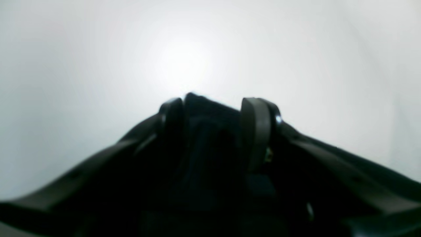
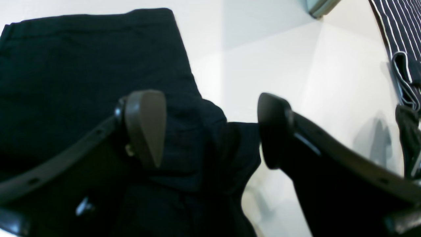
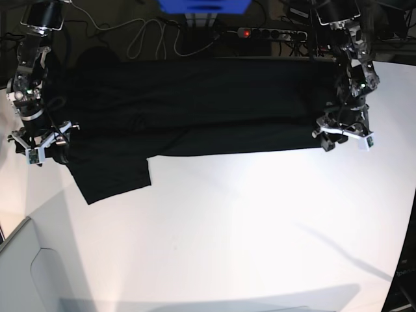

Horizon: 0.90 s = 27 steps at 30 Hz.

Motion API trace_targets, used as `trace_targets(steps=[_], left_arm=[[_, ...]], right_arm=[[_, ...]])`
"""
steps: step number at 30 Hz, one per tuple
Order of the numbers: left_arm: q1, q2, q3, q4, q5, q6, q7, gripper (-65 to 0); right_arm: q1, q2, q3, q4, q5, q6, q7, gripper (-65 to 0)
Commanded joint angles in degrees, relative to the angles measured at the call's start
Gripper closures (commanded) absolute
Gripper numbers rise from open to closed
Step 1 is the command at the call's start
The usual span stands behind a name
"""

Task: Fold the T-shirt properly
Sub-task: 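Regrasp the folded edge with the right gripper near the sleeve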

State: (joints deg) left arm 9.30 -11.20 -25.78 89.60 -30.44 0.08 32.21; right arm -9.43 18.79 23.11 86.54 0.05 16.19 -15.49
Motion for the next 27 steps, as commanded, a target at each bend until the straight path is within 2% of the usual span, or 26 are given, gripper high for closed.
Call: trace_targets(steps=[1, 7, 12, 19, 21, 23, 27], left_arm=[[-0.1, -0.5, -0.3, 1.2, -0.4, -0.1, -0.9, -27.8], [-0.1, -0.5, -0.3, 1.3, -0.5, -0.1, -0.9, -26.8], [0.0, -0.5, -0.5, 1.3, -0.5, -0.3, -0.9, -14.0], [0.2, -0.5, -0.5, 1.3, -0.6, -0.4, -0.9, -10.8], [0.3, -0.5, -0.5, 1.3, -0.6, -0.4, -0.9, -6.7], [0.4, -0.5, -0.5, 1.3, -0.6, -0.1, -0.9, 0.0], [0.5, -0.5, -0.5, 1.3, -0.5, 0.0, -0.9, 0.0]], right_arm=[[0.7, 1.1, 0.4, 1.1, 0.3, -0.5, 1.4, -42.5], [0.8, 1.2, 0.4, 1.1, 0.3, -0.5, 1.4, -42.5], [2.0, 1.0, 0.4, 1.0, 0.3, -0.5, 1.4, -42.5], [2.3, 1.0, 0.4, 1.1, 0.3, -0.6, 1.4, -42.5], [3.3, 1.0, 0.4, 1.1, 0.3, -0.6, 1.4, -42.5], [3.7, 1.0, 0.4, 1.1, 0.3, -0.6, 1.4, -42.5], [4.1, 1.0, 0.4, 1.1, 0.3, -0.6, 1.4, -42.5]])
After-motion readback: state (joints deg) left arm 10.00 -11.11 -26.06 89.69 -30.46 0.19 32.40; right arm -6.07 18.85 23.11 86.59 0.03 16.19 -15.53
